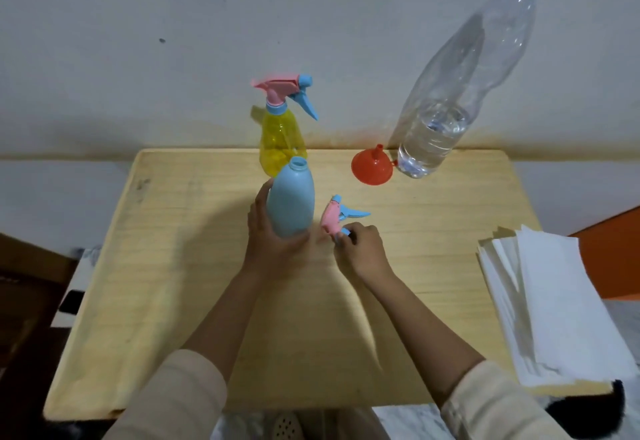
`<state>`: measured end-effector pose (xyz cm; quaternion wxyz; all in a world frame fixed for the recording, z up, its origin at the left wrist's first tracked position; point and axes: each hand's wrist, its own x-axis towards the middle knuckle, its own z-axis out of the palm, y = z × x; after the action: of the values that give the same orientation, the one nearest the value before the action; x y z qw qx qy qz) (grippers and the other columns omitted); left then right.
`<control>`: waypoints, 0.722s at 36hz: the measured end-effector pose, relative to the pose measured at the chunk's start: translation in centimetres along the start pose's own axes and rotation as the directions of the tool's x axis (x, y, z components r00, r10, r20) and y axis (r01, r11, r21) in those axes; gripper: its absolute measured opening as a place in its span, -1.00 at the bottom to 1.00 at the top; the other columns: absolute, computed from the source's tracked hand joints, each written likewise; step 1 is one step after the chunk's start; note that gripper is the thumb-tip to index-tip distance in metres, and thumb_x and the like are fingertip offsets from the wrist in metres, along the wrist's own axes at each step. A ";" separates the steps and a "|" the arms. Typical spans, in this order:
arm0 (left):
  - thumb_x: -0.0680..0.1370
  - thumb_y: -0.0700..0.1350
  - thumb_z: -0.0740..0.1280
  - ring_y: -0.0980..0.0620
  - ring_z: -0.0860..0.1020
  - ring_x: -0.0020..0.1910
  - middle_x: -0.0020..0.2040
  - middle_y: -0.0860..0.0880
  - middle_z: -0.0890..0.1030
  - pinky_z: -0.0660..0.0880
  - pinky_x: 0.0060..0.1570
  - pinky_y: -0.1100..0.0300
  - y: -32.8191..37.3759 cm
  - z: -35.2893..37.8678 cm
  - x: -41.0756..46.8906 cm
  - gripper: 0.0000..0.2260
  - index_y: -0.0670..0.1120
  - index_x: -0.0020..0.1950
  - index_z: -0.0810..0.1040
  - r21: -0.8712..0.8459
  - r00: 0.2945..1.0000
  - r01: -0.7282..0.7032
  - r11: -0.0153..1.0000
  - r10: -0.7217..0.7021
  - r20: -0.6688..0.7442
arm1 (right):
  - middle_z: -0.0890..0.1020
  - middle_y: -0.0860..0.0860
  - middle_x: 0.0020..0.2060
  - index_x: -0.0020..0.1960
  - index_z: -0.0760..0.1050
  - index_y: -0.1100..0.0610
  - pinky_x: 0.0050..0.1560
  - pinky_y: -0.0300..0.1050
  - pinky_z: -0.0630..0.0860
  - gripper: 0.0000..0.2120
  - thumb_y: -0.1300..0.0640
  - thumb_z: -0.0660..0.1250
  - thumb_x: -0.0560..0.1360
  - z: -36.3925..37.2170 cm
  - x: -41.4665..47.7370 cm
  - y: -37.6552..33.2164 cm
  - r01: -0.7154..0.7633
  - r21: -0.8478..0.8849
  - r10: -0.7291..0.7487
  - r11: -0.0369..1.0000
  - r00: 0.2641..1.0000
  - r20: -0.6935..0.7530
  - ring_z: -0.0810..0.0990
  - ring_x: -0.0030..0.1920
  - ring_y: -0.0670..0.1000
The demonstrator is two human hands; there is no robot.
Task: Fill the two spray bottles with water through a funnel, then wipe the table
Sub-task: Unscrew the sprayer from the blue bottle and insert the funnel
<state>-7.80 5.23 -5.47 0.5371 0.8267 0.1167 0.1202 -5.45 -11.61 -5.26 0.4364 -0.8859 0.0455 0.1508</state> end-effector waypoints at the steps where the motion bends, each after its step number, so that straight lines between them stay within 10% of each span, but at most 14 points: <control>1: 0.18 0.05 0.56 -0.02 0.39 0.32 0.38 0.01 0.32 0.43 0.23 -0.12 -0.1 -0.1 0.1 -0.08 0.15 0.42 0.15 -0.013 1.000 0.005 1.000 -0.005 -0.002 | 0.58 0.27 -0.08 0.03 0.52 0.28 -0.25 -0.18 0.23 -0.81 0.18 0.26 0.52 0.1 0.1 -0.2 0.018 -0.011 -0.018 1.000 1.000 -0.016 0.51 -0.04 0.20; 26: 0.22 0.16 0.49 0.25 0.38 0.25 0.27 0.33 0.29 0.44 0.08 0.33 -1.3 -0.6 0.7 -0.24 0.42 0.27 0.11 -0.132 0.999 -0.045 0.990 0.048 0.017 | 0.33 0.13 0.36 0.44 0.16 0.20 0.34 0.05 0.30 -0.15 -0.10 0.47 0.31 -1.1 11.1 -1.2 -0.050 -0.113 -0.011 0.992 0.875 -0.485 0.28 0.37 0.16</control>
<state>-7.40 6.50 -6.38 0.5888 0.7931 0.0838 0.1317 5.58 -11.19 -7.06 0.3547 -0.9198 0.1528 -0.0688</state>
